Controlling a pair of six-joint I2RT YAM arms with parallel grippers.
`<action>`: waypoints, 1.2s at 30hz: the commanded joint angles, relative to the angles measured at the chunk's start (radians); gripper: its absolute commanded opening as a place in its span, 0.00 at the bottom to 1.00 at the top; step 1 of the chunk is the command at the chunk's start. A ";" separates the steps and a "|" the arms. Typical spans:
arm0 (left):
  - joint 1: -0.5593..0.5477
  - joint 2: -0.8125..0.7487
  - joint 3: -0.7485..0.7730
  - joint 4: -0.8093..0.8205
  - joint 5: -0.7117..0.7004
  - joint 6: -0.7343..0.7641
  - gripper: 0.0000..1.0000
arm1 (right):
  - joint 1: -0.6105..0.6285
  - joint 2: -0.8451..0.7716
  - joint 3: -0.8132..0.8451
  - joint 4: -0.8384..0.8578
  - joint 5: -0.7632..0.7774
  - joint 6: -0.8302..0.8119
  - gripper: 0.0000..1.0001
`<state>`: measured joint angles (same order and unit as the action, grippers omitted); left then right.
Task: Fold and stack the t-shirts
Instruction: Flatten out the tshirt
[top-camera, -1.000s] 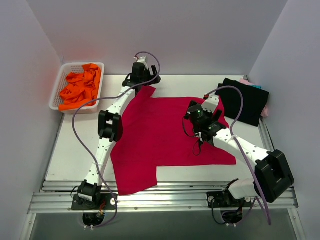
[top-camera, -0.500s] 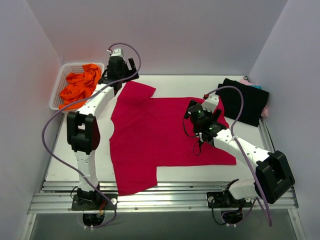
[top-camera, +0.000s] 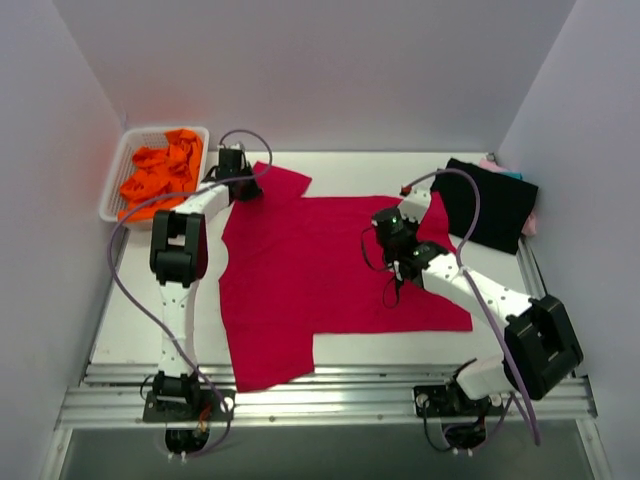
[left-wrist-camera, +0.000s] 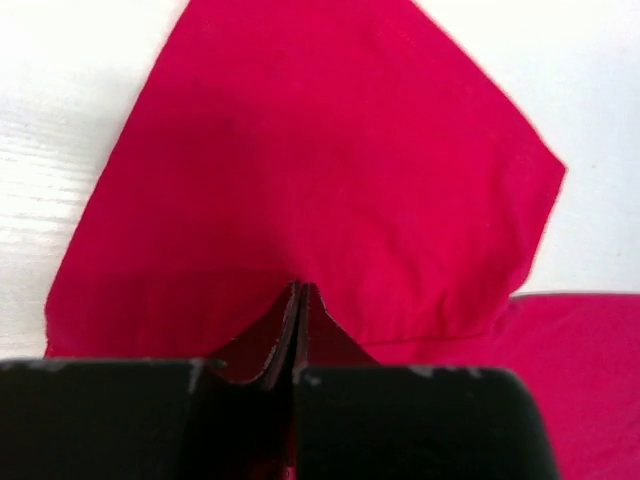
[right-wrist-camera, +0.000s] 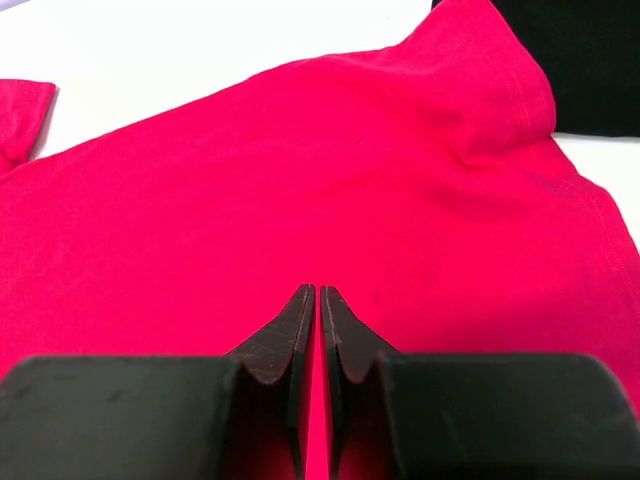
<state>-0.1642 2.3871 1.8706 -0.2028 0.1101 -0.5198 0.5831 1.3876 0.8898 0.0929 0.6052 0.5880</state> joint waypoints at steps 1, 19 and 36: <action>-0.012 0.027 0.094 -0.076 0.023 0.013 0.02 | 0.001 0.019 0.052 -0.019 0.042 0.012 0.03; 0.026 0.325 0.643 -0.546 -0.161 0.107 0.02 | -0.077 0.082 0.092 0.016 -0.010 -0.022 0.00; 0.104 0.232 0.665 -0.443 -0.281 0.060 0.27 | -0.129 0.116 0.064 0.120 -0.022 -0.056 0.12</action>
<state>-0.0872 2.7213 2.5736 -0.7029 -0.0578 -0.4507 0.4702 1.4818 0.9611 0.1486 0.5541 0.5640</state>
